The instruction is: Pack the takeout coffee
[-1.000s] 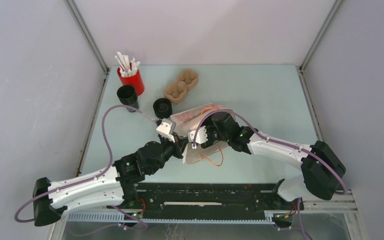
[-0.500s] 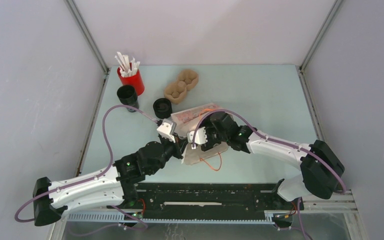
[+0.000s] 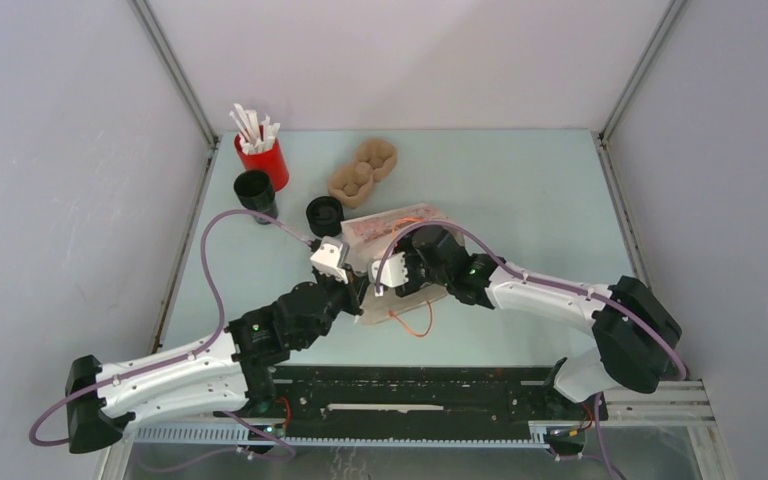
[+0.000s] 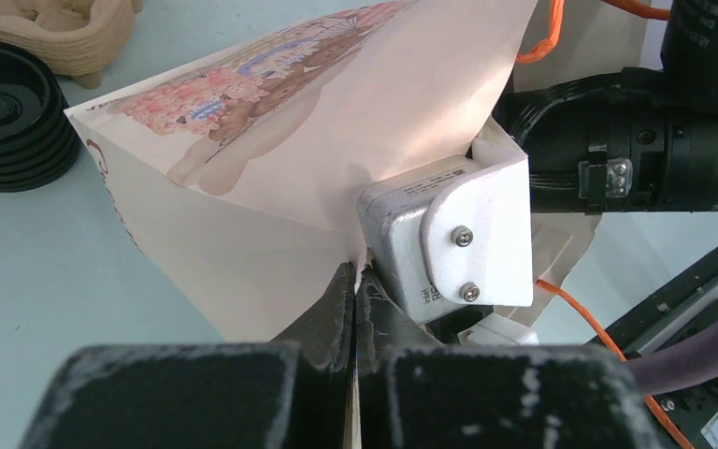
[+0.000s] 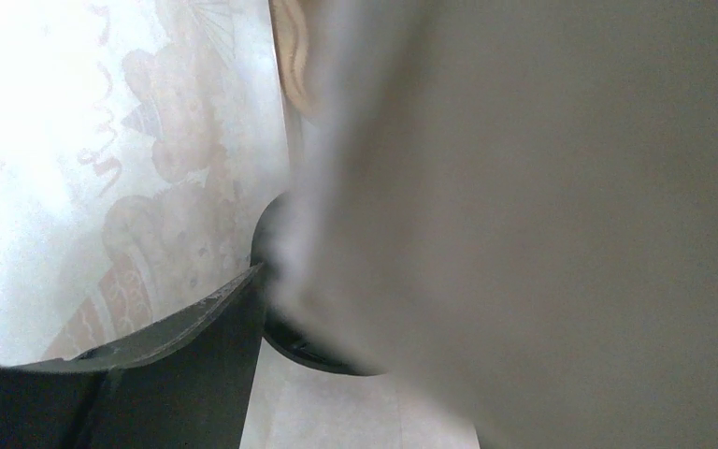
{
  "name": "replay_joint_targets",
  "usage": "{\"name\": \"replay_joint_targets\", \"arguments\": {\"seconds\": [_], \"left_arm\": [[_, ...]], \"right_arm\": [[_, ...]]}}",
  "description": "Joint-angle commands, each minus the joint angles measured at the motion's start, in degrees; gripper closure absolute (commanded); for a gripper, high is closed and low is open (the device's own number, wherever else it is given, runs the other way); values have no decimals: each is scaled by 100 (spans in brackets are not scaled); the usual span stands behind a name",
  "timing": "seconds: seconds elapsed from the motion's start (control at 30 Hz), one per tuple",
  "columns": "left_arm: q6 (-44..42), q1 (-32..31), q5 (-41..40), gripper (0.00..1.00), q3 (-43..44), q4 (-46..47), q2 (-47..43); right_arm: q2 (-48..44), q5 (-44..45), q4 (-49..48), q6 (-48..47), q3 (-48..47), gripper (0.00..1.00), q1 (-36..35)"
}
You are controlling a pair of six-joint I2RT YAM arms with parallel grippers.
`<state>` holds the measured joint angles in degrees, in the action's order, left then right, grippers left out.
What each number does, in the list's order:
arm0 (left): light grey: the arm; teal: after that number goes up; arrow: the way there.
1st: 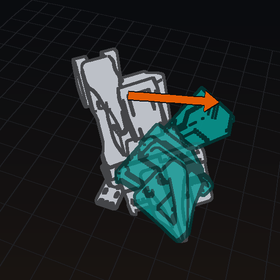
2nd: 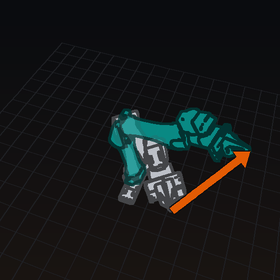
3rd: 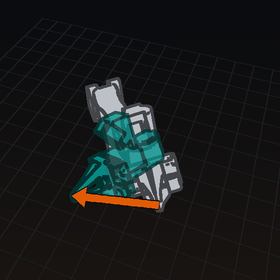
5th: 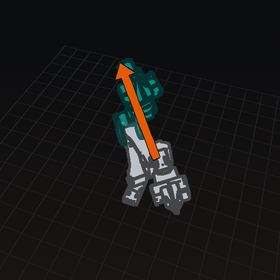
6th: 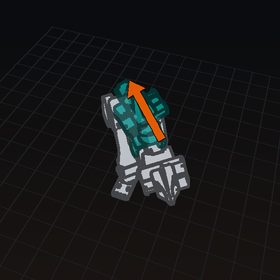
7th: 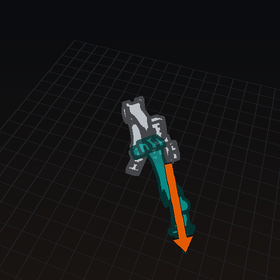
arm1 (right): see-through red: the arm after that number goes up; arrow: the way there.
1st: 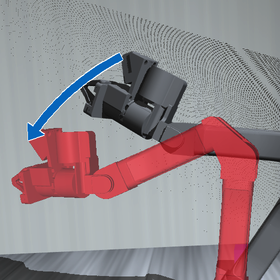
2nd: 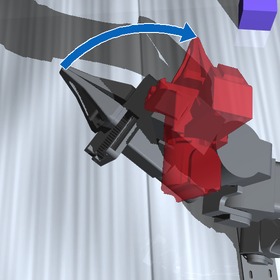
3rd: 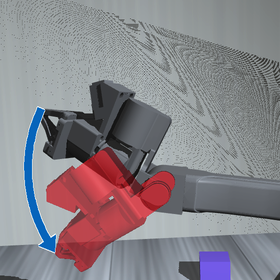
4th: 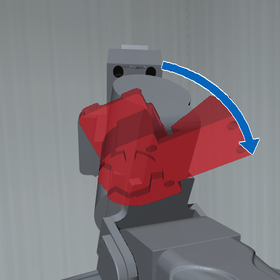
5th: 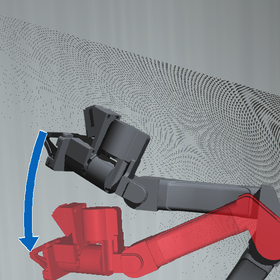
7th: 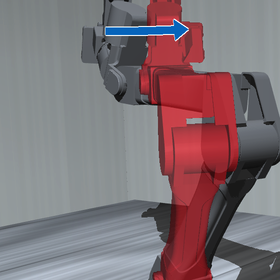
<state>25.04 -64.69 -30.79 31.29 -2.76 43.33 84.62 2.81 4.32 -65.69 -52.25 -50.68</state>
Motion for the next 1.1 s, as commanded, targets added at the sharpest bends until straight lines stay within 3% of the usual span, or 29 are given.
{"name": "replay_joint_targets", "arguments": {"seconds": [0.0, 0.17, 0.4, 0.83, 0.9, 1.07], "left_arm": [[160, -79, 248, 100, 422, 29, -116], [246, -79, 185, 100, 609, -157, -127], [475, -79, 182, 100, 450, -140, -305], [491, -79, 231, 100, 500, -84, -181], [474, -79, 172, 100, 508, -106, -197], [596, -79, -93, 100, 509, -249, -217]], "right_arm": [[-93, 783, 3, 582, -117, 19, -112], [-500, 750, 421, 1124, -117, 19, -201], [-301, 1021, 486, 1144, -116, 28, -187], [428, 1445, -707, 1101, -177, 53, -253], [385, 1493, -533, 1130, -263, 52, -275], [-202, 1269, 249, 1270, -276, 37, -337]]}}
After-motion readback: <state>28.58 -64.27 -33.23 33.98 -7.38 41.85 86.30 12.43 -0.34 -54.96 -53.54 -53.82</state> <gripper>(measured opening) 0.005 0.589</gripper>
